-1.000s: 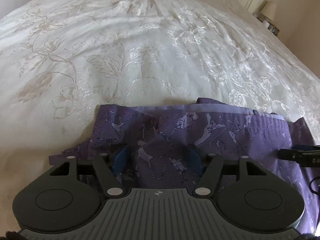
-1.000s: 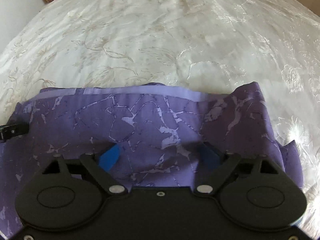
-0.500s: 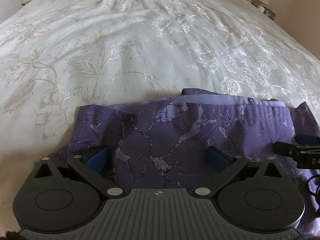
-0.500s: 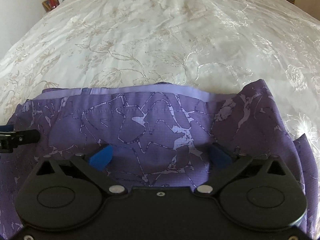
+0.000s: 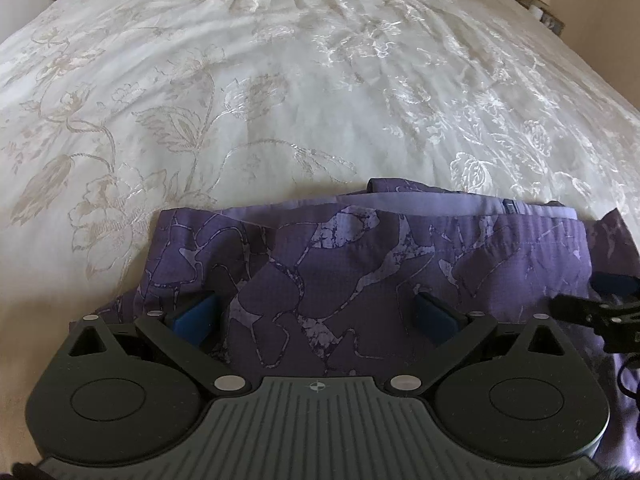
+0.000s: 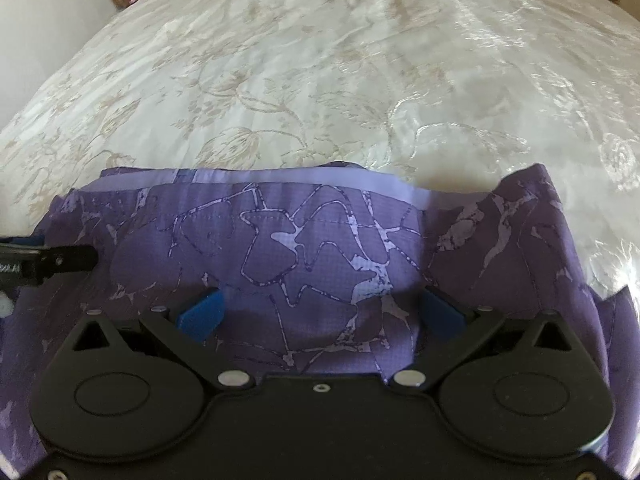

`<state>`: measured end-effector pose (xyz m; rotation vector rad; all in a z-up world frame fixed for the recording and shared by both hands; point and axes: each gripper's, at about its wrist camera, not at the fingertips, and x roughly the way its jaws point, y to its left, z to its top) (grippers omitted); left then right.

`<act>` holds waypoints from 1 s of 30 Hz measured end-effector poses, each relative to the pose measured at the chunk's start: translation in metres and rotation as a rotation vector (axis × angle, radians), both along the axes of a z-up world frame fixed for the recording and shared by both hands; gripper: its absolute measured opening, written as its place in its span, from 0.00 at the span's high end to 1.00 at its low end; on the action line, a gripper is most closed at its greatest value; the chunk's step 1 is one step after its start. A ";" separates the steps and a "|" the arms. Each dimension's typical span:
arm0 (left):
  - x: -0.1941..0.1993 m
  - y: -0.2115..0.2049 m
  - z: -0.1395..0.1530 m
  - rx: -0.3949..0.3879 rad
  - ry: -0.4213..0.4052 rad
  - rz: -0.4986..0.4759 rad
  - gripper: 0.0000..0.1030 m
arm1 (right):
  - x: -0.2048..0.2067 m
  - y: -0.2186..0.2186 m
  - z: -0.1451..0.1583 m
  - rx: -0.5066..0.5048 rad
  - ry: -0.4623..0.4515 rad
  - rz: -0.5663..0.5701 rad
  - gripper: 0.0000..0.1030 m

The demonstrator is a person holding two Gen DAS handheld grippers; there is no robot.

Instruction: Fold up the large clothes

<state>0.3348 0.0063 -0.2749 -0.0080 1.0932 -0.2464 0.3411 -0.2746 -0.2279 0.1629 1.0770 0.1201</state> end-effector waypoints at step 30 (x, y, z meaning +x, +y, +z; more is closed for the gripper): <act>-0.143 -0.105 0.042 -0.065 -0.020 0.050 0.80 | -0.120 -0.169 -0.001 0.395 0.116 -0.126 0.17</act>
